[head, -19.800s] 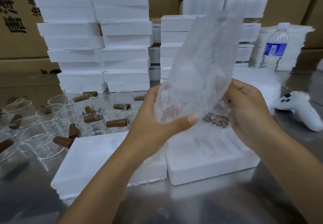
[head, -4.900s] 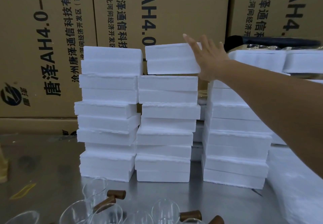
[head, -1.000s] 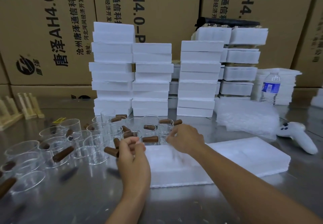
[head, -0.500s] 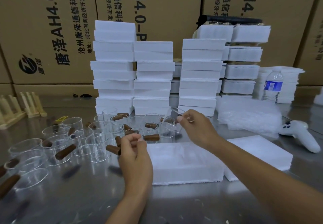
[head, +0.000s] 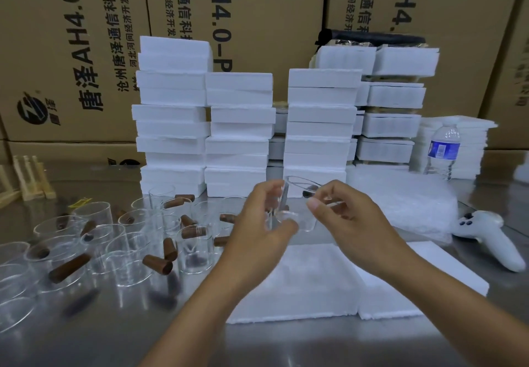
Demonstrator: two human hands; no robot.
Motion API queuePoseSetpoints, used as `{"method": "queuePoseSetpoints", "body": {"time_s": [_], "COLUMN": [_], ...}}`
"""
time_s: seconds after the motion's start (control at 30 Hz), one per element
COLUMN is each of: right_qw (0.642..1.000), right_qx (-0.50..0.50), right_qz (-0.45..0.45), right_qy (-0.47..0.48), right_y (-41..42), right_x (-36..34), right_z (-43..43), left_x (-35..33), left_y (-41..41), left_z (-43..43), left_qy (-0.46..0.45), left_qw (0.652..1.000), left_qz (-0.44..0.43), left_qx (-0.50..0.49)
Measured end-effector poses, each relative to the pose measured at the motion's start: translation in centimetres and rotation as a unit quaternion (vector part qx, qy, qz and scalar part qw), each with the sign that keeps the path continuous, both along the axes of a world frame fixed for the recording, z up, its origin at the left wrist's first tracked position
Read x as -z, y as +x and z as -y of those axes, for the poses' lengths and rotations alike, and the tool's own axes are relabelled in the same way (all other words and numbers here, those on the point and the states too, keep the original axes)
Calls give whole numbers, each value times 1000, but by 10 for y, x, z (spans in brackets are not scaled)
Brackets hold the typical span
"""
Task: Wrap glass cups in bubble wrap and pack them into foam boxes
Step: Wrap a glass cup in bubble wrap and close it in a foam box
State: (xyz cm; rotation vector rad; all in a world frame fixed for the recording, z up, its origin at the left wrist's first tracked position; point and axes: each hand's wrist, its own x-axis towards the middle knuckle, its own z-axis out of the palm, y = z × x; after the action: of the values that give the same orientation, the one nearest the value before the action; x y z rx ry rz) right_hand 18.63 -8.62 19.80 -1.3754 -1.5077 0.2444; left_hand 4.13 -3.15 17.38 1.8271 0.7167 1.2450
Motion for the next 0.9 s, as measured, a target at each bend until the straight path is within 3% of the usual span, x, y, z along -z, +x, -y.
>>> {"method": "queuePoseSetpoints", "body": {"time_s": [0.1, 0.2, 0.27, 0.4, 0.53, 0.7, 0.9], "right_qw": [998, 998, 999, 999, 996, 942, 870], "right_qx": [58, 65, 42, -31, 75, 240, 314], "right_qz": [-1, 15, 20, 18, 18, 115, 211], "right_qy": [5, -5, -15, -28, -47, -206, -315], "right_y": [0, 3, 8, 31, 83, 150, 177], "right_x": [0, 3, 4, 1, 7, 31, 40], "right_z": [0, 1, 1, -3, -32, -66, -77], "left_x": [9, 14, 16, 16, 12, 9, 11], "left_y": [15, 29, 35, 31, 21, 18, 17], "left_z": [-3, -3, -5, -14, -23, -25, -23], "left_qy": [14, 21, 10, -107, -231, -299, -332], "left_qw": [997, 999, 1000, 989, 945, 886, 867], "left_qz": [-65, -43, -8, 96, 228, 332, 338], "left_qx": [42, 2, -21, -23, 39, 119, 152]}}
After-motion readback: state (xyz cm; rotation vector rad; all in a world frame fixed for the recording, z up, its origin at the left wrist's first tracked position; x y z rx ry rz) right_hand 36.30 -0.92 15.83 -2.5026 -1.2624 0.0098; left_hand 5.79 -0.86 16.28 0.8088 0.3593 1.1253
